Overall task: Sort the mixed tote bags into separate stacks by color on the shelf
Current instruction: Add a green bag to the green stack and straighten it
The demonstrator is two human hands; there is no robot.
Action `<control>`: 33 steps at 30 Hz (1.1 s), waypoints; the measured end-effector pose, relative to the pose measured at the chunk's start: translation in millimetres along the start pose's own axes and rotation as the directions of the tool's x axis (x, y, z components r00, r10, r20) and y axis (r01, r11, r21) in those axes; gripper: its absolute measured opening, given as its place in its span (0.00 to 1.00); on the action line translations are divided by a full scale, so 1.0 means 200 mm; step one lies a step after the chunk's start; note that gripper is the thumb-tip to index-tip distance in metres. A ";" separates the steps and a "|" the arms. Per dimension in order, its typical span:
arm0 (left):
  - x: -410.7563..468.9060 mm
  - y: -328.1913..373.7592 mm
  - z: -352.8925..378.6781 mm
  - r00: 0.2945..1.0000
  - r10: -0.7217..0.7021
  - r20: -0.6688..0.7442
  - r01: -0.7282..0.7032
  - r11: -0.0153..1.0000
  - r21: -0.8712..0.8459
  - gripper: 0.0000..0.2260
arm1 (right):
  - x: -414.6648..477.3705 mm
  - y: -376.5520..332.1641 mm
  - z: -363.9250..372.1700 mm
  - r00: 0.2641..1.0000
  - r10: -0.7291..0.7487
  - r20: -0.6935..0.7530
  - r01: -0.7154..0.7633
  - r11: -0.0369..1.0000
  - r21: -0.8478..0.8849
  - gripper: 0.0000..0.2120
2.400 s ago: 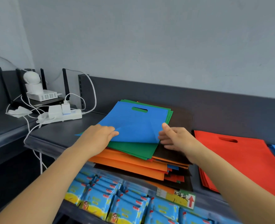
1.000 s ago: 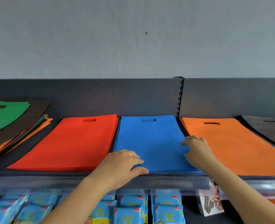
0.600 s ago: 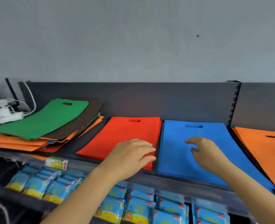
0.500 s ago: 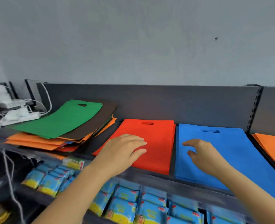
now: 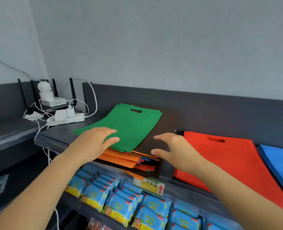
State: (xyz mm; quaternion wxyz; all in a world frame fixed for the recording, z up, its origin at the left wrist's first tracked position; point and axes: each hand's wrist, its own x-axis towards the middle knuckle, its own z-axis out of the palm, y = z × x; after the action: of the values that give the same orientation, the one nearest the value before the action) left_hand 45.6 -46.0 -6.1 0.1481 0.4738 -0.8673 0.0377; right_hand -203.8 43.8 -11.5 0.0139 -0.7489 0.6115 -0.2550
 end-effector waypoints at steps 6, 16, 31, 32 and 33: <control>0.14 -0.27 0.06 0.976 0.052 0.210 -0.043 0.998 -0.049 0.59 | 0.28 -0.22 0.21 0.980 0.012 0.197 0.010 0.994 -0.107 0.32; 0.27 -0.37 0.09 0.949 0.160 0.271 -0.133 0.984 -0.115 0.55 | 0.43 -0.19 0.19 0.940 0.083 0.331 -0.083 0.996 -0.013 0.13; 0.31 -0.39 0.13 0.989 0.085 0.123 -0.060 0.979 -0.195 0.18 | 0.53 -0.24 0.18 0.989 0.131 -0.074 -0.130 0.991 0.014 0.18; 0.31 -0.40 0.15 0.993 0.070 0.099 -0.047 0.975 -0.218 0.18 | 0.51 -0.25 0.18 0.990 0.130 -0.057 -0.127 0.990 0.052 0.24; 0.32 -0.41 0.16 0.995 0.058 0.083 -0.036 0.969 -0.245 0.18 | 0.48 -0.27 0.18 0.992 0.125 -0.012 -0.123 0.989 0.080 0.35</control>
State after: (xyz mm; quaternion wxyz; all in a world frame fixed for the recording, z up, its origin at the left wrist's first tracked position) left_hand 73.8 -148.6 -24.2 0.1651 0.4326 -0.8821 -0.0868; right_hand -129.0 -42.6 10.0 0.0540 -0.7061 0.6464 -0.2840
